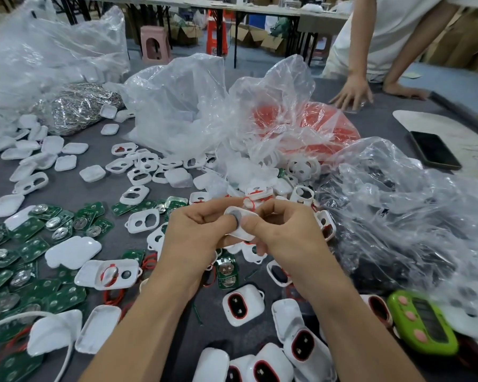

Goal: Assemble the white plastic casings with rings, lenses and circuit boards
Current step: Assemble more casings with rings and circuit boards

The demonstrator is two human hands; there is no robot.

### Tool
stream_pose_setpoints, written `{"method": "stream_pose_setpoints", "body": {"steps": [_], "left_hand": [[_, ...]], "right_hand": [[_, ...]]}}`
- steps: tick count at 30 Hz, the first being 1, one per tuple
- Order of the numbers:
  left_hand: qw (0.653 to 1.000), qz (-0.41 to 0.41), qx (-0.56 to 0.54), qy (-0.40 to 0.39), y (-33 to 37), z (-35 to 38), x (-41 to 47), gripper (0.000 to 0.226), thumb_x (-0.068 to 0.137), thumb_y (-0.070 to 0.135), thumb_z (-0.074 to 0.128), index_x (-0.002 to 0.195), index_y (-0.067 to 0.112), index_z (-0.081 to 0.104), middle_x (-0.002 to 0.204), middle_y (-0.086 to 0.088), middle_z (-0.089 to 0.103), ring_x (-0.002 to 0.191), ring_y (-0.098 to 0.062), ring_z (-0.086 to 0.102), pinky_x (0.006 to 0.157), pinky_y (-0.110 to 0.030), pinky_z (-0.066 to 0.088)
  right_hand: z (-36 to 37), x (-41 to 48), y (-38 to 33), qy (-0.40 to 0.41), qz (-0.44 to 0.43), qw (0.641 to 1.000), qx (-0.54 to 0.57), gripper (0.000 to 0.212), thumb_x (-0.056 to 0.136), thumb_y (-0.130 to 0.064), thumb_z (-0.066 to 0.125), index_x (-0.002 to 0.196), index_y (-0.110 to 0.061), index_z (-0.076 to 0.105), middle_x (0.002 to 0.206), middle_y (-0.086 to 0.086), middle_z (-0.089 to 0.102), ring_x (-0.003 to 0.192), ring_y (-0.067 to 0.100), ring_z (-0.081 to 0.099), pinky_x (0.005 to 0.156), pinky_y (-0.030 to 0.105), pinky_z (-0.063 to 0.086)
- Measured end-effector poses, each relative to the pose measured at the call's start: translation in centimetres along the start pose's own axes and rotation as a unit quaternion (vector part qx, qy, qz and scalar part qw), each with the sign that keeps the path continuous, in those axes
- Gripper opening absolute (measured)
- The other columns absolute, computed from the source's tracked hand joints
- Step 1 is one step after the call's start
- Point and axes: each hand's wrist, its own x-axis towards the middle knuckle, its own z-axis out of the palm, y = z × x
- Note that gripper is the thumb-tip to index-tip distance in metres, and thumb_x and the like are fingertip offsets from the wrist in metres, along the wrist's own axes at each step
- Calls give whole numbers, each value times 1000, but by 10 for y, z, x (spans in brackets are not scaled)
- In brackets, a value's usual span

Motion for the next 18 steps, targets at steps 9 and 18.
{"method": "stream_pose_setpoints", "body": {"steps": [9, 18], "left_hand": [[986, -76, -110, -99, 6, -3, 1, 32, 87, 11, 66, 117, 17, 77, 118, -14, 75, 106, -26, 73, 85, -29, 60], [955, -82, -250, -133, 10, -11, 3, 37, 91, 15, 65, 128, 13, 71, 132, -15, 68, 122, -28, 66, 98, -40, 57]], "right_hand": [[8, -1, -6, -16, 124, 963, 238, 18, 92, -1, 67, 74, -4, 72, 59, 15, 61, 41, 16, 52, 39, 21, 37], [3, 0, -9, 9, 88, 978, 190, 28, 93, -29, 73, 81, -4, 68, 62, 12, 68, 42, 18, 57, 41, 23, 43]]}}
